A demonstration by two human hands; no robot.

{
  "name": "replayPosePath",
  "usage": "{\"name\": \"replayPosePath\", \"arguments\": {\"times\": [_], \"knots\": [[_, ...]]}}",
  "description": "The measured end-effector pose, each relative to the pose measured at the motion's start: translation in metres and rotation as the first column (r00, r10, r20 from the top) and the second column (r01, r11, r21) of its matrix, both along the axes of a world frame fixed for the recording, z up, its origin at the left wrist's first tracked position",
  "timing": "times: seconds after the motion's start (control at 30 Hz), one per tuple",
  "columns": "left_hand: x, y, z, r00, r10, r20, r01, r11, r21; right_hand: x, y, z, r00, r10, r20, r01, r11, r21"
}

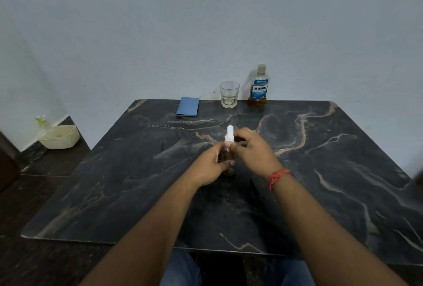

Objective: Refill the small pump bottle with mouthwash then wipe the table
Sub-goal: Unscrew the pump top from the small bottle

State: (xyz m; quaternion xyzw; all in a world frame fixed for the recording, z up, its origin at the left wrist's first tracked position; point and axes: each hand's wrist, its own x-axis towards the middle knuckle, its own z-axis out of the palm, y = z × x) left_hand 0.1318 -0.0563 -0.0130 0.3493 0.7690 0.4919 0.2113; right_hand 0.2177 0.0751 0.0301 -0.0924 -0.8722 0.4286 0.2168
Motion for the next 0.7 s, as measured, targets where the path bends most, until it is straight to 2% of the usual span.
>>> {"name": "replayPosePath", "arguments": {"times": [0.1,0.33,0.57,0.63,0.7], "knots": [[-0.001,0.000,-0.001,1.000,-0.017,0.012,0.017,1.000,-0.002,0.003,0.002,0.004,0.995,0.076,0.070,-0.070,0.994,-0.079],[0.001,-0.002,0.001,0.999,-0.017,-0.027,0.017,1.000,-0.012,-0.001,-0.010,-0.001,0.995,-0.032,-0.093,0.014,0.983,-0.180],[-0.002,0.000,-0.005,1.000,0.000,-0.018,0.000,1.000,-0.006,-0.002,-0.005,-0.008,0.994,0.011,-0.104,-0.054,0.909,-0.413],[-0.002,0.001,-0.006,1.000,-0.002,-0.004,0.002,1.000,-0.003,-0.001,-0.005,-0.009,0.995,0.003,-0.103,-0.046,0.908,-0.416],[-0.003,0.001,-0.007,1.000,-0.012,0.002,0.012,1.000,-0.010,-0.003,-0.004,-0.011,0.996,-0.007,-0.088,-0.023,0.941,-0.337]]}}
